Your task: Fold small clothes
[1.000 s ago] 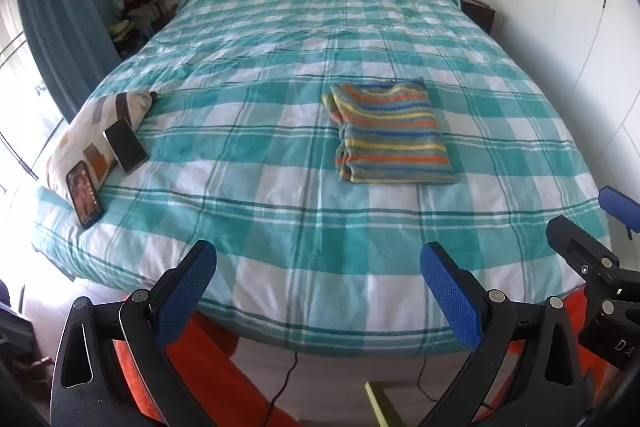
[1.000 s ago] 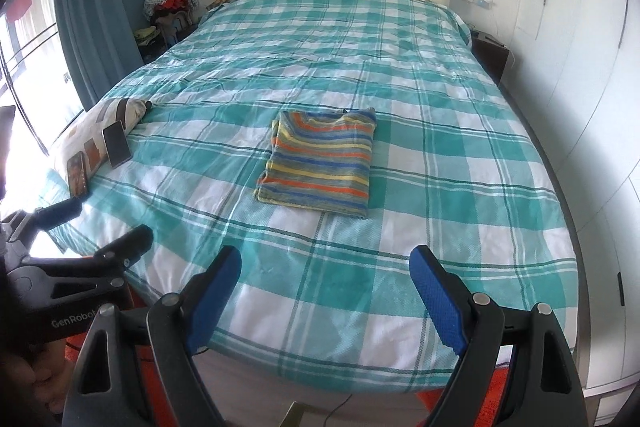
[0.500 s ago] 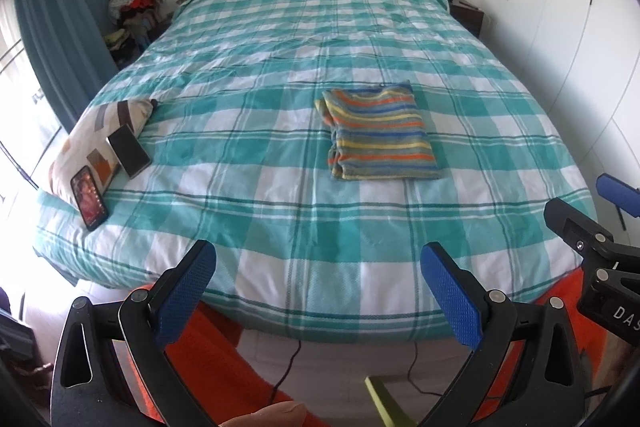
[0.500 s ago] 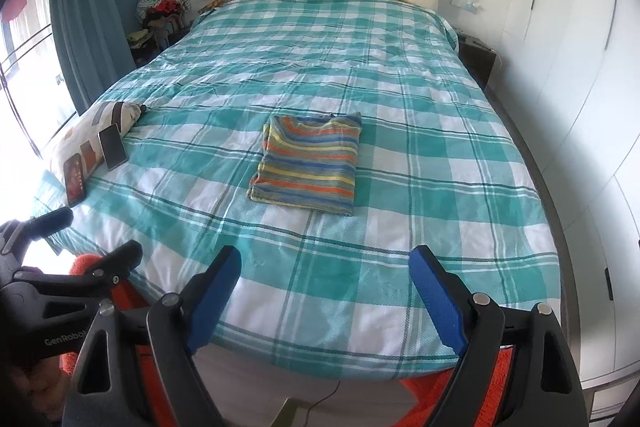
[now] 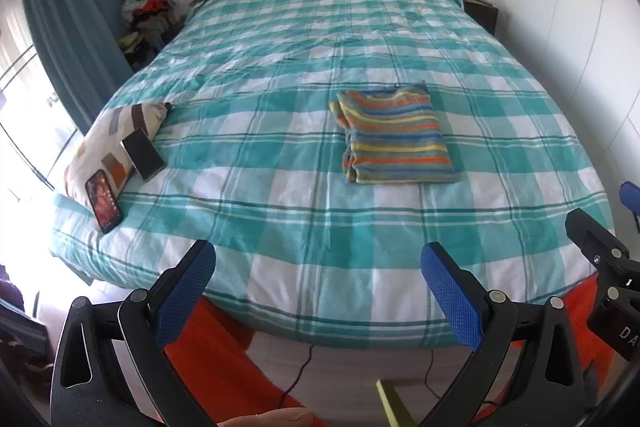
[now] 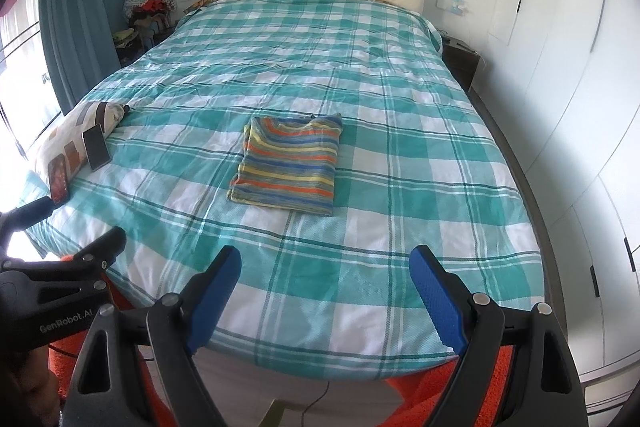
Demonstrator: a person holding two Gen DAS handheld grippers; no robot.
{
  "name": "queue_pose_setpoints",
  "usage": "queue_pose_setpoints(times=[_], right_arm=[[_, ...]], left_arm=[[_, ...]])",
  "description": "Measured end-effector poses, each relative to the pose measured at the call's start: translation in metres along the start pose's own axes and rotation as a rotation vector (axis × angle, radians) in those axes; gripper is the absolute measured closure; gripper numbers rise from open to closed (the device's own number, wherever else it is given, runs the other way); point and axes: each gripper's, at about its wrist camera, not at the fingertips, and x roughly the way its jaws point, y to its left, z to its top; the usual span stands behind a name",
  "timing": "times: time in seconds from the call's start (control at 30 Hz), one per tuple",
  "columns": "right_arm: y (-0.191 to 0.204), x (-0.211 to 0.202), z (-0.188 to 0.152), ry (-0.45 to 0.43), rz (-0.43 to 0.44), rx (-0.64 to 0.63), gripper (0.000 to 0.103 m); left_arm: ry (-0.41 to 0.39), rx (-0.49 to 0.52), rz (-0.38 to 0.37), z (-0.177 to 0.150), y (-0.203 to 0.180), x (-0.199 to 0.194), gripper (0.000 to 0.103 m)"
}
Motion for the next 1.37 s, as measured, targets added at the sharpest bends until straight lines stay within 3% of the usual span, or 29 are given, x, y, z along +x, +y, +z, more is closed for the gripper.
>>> queue_pose_setpoints(times=[1.0,1.37], right_arm=[[-0.002,0.006,0.006,-0.007,-0.007,0.012,0.017],[-0.003,0.007,0.007,-0.008,-0.007,0.014,0.017]], left_arm=[[-0.011,0.02,-0.014,0.011,-0.009,0.0,0.001],[-0.017,0.028,-0.06,0.007,-0.01,-0.003,0.001]])
